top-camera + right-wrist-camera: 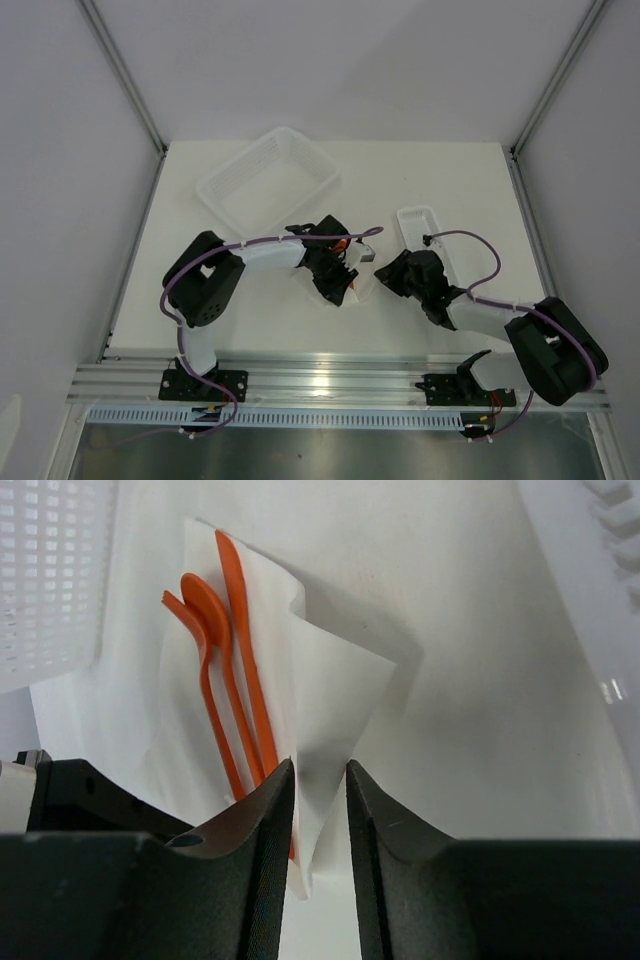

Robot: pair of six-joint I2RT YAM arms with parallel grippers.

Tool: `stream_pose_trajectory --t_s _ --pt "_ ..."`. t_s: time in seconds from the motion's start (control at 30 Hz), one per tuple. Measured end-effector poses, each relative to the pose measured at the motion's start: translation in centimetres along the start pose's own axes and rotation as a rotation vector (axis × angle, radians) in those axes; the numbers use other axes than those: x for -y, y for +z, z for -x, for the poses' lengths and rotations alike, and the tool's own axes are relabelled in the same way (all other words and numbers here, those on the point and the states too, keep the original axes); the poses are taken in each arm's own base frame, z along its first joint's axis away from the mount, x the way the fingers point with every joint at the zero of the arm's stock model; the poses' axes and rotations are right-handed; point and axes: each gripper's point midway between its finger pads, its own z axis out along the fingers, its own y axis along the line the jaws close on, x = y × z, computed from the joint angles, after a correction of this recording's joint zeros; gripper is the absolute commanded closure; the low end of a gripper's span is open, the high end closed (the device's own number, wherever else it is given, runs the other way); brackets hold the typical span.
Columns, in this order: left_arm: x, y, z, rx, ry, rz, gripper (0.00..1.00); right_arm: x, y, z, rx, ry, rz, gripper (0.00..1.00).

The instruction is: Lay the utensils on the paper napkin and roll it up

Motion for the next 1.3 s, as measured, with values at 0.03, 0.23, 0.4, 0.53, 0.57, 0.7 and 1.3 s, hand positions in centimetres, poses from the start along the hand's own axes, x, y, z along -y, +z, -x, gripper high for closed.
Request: stream_pose_trajectory --t_s 0.03,0.23,0.4,0.53,0.57,0.7,1.3 --pt "0.0 0.0 0.0 0.000 0.001 0.000 0.68 -0.2 0.0 -0.1 -0.005 -0.002 0.009 0.70" --pt "0.0 0.0 0.0 0.001 0.004 0.000 0.68 -0.3 -0.4 0.1 -0.005 -0.014 0.027 0.67" --pt "0.0 0.0 0.0 0.002 0.004 -0.001 0.68 -0.9 -1.8 1.3 0.023 -0.026 0.047 0.57" --pt "0.0 0.0 0.0 0.002 0.004 -0.001 0.68 -0.8 -3.2 2.0 0.043 -0.032 0.036 0.63" --pt "0.0 0.0 0.0 0.003 0.004 -0.001 0.68 -0.6 -3.5 2.0 0.044 -0.033 0.025 0.66" --pt "0.0 0.0 0.0 0.003 0.004 -0.002 0.68 0.7 -4.0 1.4 0.032 -0.027 -0.012 1.00" --pt "0.0 0.0 0.0 0.006 0.004 -0.004 0.68 3.0 0.6 -1.8 -0.040 0.120 -0.028 1.00"
